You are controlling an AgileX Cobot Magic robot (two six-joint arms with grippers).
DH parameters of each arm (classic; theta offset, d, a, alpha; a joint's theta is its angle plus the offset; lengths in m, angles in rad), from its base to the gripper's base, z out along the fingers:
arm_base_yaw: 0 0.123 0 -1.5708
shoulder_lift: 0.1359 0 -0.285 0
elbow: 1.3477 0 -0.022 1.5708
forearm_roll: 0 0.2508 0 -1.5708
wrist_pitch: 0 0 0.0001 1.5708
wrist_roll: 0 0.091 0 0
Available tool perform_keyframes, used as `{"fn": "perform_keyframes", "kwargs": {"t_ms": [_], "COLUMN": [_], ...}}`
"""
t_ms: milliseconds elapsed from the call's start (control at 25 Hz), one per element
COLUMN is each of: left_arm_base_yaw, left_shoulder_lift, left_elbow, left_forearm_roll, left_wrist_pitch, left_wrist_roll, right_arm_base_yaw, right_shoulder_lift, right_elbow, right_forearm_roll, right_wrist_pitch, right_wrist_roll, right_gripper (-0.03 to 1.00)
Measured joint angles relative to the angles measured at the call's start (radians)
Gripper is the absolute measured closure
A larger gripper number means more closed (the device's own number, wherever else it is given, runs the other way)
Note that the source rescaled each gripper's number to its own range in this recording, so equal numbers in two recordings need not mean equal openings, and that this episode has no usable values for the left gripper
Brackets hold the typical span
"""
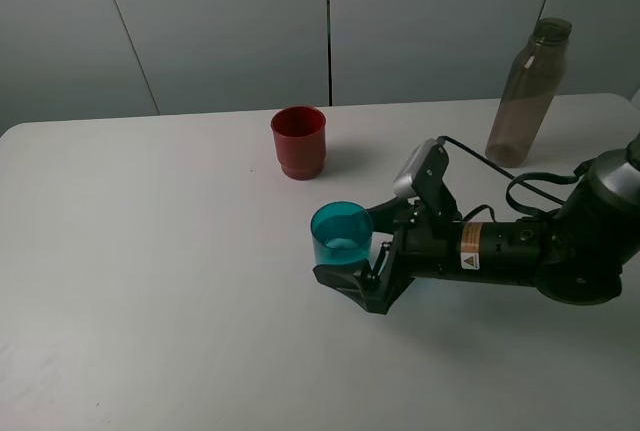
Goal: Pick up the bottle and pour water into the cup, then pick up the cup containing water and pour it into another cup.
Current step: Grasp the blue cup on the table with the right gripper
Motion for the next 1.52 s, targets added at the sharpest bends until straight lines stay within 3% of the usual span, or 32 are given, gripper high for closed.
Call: {"fn": "perform_keyframes", "kwargs": {"t_ms": [680,1520], "left_arm_base_yaw": [0.0,0.0], "left_shoulder_lift": [0.0,0.0], "left_elbow": [0.0,0.0], "left_forearm_roll": [0.0,0.0], "left_wrist_pitch": [0.0,0.0], "left_wrist_roll": [0.0,0.0], "right_arm_base_yaw": [0.0,0.077], "right_shoulder_lift": [0.0,0.001], "right_elbow": [-0.005,-0.016], "right_forearm_roll": [0.021,0.14], "right_wrist_pitch": [0.015,0.012], "right_wrist_roll": [-0.075,-0.114], "right_gripper": [-0.03,-0.03]}}
